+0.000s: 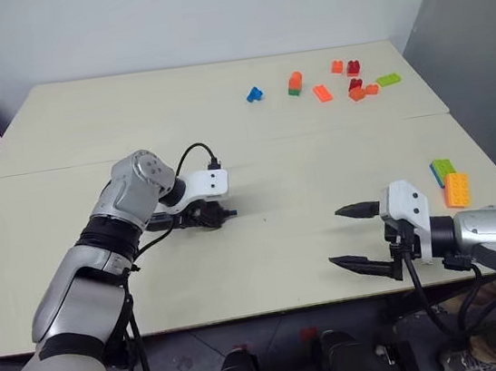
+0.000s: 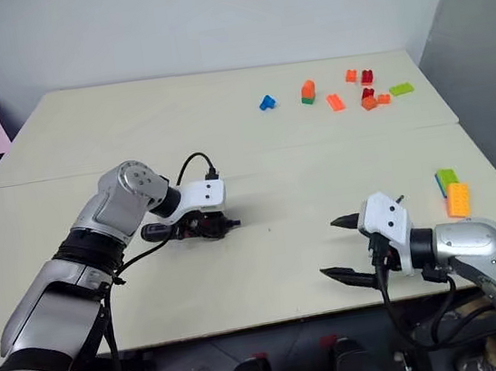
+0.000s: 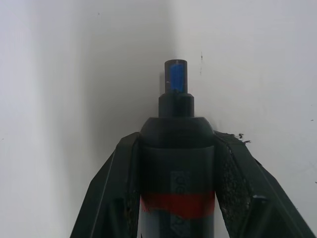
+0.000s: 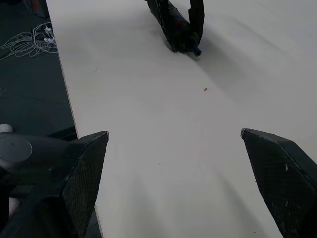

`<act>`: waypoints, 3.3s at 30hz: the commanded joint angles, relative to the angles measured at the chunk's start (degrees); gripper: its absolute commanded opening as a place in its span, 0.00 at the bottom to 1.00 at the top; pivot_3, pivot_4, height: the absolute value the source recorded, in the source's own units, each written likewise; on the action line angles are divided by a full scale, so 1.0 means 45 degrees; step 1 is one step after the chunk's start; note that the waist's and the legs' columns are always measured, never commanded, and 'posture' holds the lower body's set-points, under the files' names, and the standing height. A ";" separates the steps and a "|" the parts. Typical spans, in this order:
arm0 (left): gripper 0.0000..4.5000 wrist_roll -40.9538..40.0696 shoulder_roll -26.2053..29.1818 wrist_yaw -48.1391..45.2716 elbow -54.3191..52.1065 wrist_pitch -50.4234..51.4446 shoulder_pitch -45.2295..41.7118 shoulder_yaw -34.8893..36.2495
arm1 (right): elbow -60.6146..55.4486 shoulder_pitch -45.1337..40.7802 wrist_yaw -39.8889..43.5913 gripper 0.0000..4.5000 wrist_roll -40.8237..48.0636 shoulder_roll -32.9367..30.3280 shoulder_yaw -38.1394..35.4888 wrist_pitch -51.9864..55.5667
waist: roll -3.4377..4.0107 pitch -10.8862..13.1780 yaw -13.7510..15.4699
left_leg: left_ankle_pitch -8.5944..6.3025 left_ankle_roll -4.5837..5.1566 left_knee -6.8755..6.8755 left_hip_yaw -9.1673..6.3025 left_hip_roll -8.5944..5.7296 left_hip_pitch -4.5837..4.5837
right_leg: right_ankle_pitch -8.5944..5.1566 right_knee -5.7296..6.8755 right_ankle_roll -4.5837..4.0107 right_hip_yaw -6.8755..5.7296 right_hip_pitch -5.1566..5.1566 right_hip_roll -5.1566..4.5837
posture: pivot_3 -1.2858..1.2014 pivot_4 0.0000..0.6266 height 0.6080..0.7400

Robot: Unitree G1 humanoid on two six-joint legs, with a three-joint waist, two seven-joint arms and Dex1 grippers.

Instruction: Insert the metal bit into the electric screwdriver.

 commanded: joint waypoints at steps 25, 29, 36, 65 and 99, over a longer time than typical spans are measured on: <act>0.37 -0.5738 -0.6598 0.8137 -0.7628 0.2052 0.4499 0.5945 | -0.0144 -0.2123 -0.0761 1.00 0.2037 0.0061 -0.1845 0.0629 | 0.0004 0.0001 0.0020 | -0.0012 0.0020 0.0190 0.0020 -0.0003 -0.0050 | 0.0056 0.0091 0.0072 0.0016 -0.0005 -0.0008 | 0.52 0.24 1.00; 0.37 -0.5591 -0.6675 0.8501 -0.7690 0.1297 0.5609 0.5525 | -0.0038 -0.2560 -0.0796 1.00 0.1860 0.0264 -0.1603 0.0351 | 0.0008 -0.0001 0.0005 | -0.0012 0.0020 0.0184 0.0031 -0.0004 -0.0031 | 0.0055 0.0095 0.0069 0.0025 0.0001 -0.0007 | 0.52 0.24 1.00; 0.37 -0.5587 -0.6319 0.9242 -0.8669 0.0993 0.7069 0.5396 | 0.0022 -0.3217 -0.0702 1.00 0.2682 0.0490 -0.1685 0.0554 | 0.0009 -0.0003 0.0000 | -0.0013 0.0020 0.0180 0.0048 -0.0003 -0.0005 | 0.0054 0.0095 0.0067 0.0042 0.0016 -0.0007 | 0.52 0.24 1.00; 0.37 -0.7918 -0.5150 1.0108 -1.2478 0.2480 0.7739 0.5665 | 0.6537 -0.4776 0.4041 1.00 -0.3000 -0.3167 0.0821 -0.5189 | 0.0034 -0.0024 -0.0056 | -0.0014 0.0020 0.0167 0.0085 0.0000 0.0007 | 0.0004 0.0089 -0.0019 0.0066 0.0002 -0.0004 | 0.52 0.24 1.00; 0.37 -0.6353 -0.5166 1.0891 -1.2380 0.1192 0.9335 0.4690 | 2.4342 -1.4308 0.5806 0.69 -1.4030 0.1888 0.8122 -1.8331 | 0.0091 0.0023 -0.0345 | -0.0013 0.0021 0.0134 0.0135 0.0004 0.0022 | 0.0111 0.0014 -0.0001 0.0106 0.0014 -0.0011 | 0.52 0.24 1.00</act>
